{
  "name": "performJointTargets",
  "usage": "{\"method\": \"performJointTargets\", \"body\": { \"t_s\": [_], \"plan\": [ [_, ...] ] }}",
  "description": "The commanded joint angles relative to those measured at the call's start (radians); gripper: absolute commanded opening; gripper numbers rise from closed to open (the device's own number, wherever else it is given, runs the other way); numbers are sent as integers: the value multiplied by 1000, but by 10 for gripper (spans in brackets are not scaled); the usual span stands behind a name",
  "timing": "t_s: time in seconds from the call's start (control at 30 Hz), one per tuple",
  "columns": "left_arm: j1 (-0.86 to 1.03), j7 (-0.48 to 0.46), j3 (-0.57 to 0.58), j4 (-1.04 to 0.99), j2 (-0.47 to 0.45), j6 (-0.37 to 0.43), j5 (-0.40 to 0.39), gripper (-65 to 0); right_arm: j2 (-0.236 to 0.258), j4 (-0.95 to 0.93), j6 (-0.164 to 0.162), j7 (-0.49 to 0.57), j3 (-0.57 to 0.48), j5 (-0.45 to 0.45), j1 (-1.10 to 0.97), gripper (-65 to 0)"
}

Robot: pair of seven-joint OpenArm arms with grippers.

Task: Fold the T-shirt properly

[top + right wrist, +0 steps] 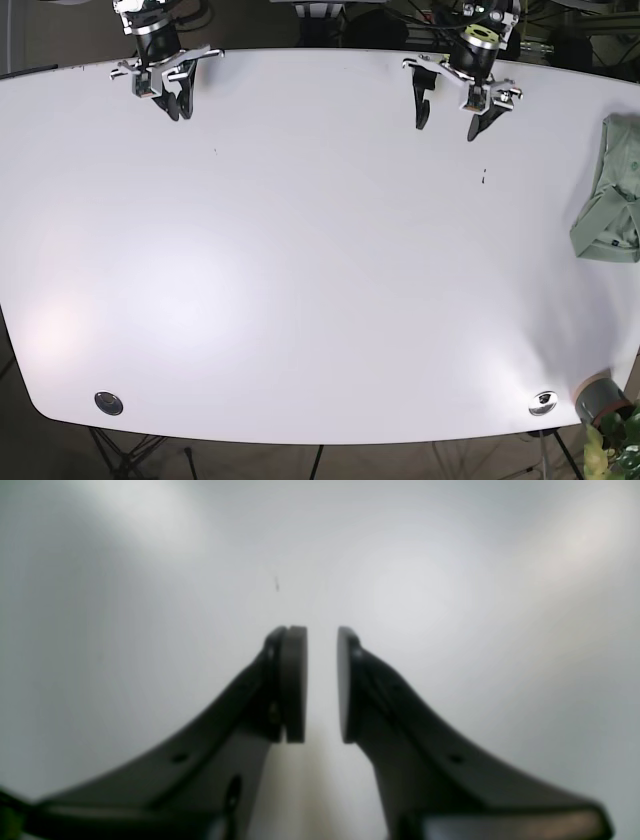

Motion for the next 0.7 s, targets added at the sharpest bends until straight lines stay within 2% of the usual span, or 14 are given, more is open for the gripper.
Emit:
{"method": "performJointTargets", "body": {
  "t_s": [0.0, 0.13, 0.2, 0.33, 0.37, 0.57, 0.67],
  "plan": [
    [65, -26, -2, 51, 17, 0, -11, -192, 13, 21, 0, 34, 5, 59, -45, -556],
    [197, -26, -2, 85, 26, -1, -11, -192, 60, 22, 0, 35, 3, 98, -137, -558],
    [243, -26, -2, 86, 26, -1, -11, -192, 68, 22, 0, 35, 5, 118, -180, -558],
    [322, -26, -2, 85, 26, -1, -13, -192, 77, 24, 1, 37, 5, 161, -268, -610],
    [349, -26, -2, 80, 26, -1, -13, -192, 77, 22, 12, 42, 5, 169, -298, -626],
    [422, -26, 40, 42, 26, -1, -13, -192, 71, 13, 86, 104, 2, 164, -401, -620],
    [427, -26, 75, 42, 25, -1, -13, -193, 69, 21, 92, 112, 3, 172, -415, -620]
  ]
}}
